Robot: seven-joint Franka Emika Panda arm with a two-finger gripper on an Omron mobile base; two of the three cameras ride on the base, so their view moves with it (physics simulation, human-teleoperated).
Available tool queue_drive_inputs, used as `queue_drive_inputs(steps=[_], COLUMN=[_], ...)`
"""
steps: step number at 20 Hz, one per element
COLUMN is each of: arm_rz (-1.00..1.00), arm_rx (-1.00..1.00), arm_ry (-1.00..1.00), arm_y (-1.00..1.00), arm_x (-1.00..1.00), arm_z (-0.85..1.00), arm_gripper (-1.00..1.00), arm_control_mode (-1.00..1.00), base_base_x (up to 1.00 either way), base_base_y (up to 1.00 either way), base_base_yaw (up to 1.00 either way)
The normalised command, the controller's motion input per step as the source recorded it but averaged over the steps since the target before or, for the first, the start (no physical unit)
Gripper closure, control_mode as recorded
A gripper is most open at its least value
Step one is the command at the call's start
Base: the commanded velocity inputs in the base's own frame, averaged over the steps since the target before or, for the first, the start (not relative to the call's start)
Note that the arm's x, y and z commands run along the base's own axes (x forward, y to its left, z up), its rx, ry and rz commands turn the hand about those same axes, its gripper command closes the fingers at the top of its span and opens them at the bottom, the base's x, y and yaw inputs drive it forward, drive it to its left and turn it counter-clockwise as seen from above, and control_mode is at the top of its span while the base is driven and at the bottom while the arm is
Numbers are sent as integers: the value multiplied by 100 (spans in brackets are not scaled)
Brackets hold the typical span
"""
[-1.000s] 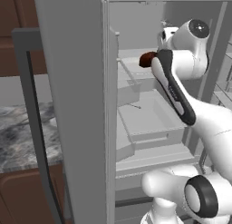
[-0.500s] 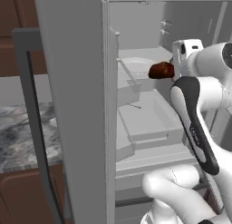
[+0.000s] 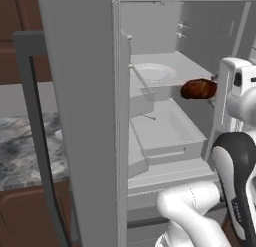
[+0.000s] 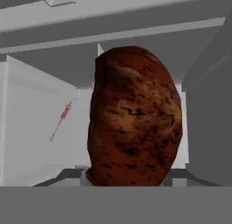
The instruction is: Retrieve the steak from the fridge and place it on the saucepan with marinade on the stove.
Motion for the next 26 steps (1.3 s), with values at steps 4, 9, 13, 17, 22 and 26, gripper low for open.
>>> queue_drive_inputs(steps=[4, 9, 13, 17, 22, 26], arm_rz=[0, 0, 0, 0, 0, 0], arm_rx=[0, 0, 0, 0, 0, 0], arm_ry=[-16, 0, 0, 0, 0, 0], arm_y=[-3, 0, 0, 0, 0, 0], arm_x=[-67, -1, 0, 0, 0, 0], arm_z=[12, 0, 0, 0, 0, 0], arm_gripper=[100, 100, 100, 100, 100, 100], arm_control_mode=[-100, -100, 100, 100, 100, 100], base_base_x=[0, 0, -11, -63, -74, -74], base_base_y=[0, 0, -1, -3, 0, 0], base_base_yaw=[0, 0, 0, 0, 0, 0])
